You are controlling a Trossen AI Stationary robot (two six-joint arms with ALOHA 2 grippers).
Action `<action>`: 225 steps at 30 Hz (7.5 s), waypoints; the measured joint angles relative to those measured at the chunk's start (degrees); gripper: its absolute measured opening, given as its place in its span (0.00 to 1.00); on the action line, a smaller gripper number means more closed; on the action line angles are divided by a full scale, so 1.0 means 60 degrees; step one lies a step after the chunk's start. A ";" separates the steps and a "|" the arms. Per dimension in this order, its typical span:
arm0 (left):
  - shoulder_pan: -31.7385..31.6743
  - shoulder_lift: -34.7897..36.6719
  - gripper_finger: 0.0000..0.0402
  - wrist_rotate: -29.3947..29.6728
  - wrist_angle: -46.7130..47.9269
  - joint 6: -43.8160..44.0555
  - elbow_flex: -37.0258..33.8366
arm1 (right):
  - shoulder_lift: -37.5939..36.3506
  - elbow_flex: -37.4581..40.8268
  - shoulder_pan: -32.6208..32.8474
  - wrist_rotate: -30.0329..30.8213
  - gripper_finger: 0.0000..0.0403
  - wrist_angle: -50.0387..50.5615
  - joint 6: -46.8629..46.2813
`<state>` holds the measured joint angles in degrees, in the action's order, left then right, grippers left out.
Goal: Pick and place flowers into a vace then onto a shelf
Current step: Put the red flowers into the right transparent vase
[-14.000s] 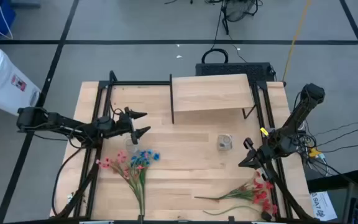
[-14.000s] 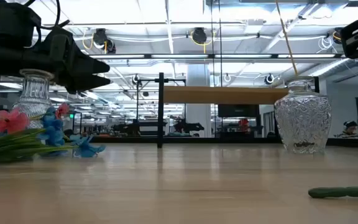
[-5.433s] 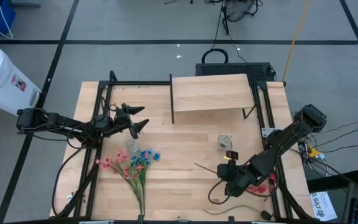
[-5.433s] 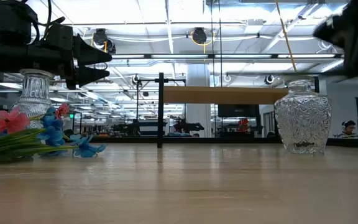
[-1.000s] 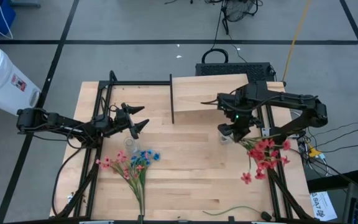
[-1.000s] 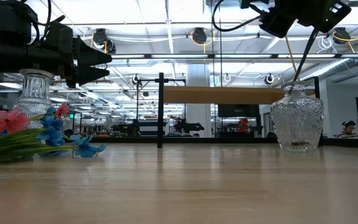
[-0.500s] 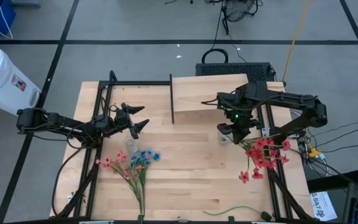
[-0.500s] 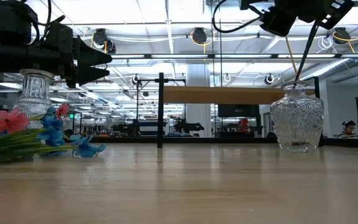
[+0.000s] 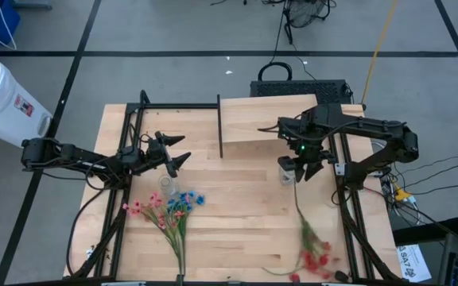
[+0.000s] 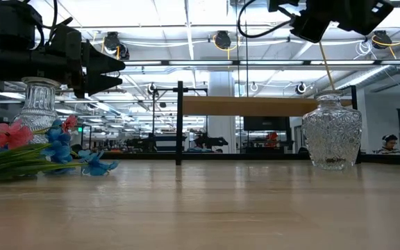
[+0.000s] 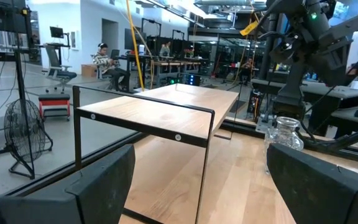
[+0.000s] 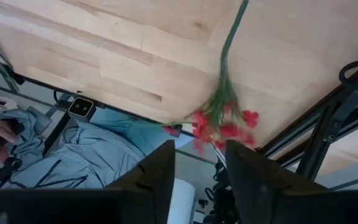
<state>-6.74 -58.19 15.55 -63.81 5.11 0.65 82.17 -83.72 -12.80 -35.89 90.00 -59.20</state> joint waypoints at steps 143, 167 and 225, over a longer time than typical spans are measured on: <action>-0.0284 0.0004 0.91 0.0254 0.0550 0.0671 -0.0001 | -0.1617 0.0317 0.2088 -0.2139 0.00 -0.2264 -0.6244; -0.0229 0.0004 0.91 0.0167 0.1227 0.1121 -0.0001 | -0.1172 0.1941 0.0758 -0.3568 0.00 -0.5676 -0.7354; -0.0211 0.0005 0.91 0.0156 0.1118 0.1115 -0.0001 | -0.1686 0.2488 0.1139 0.1297 0.01 -1.0463 -0.7502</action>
<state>-8.01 -58.16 16.49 -57.10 11.79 0.64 72.05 -68.79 -5.96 -28.11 27.22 -104.21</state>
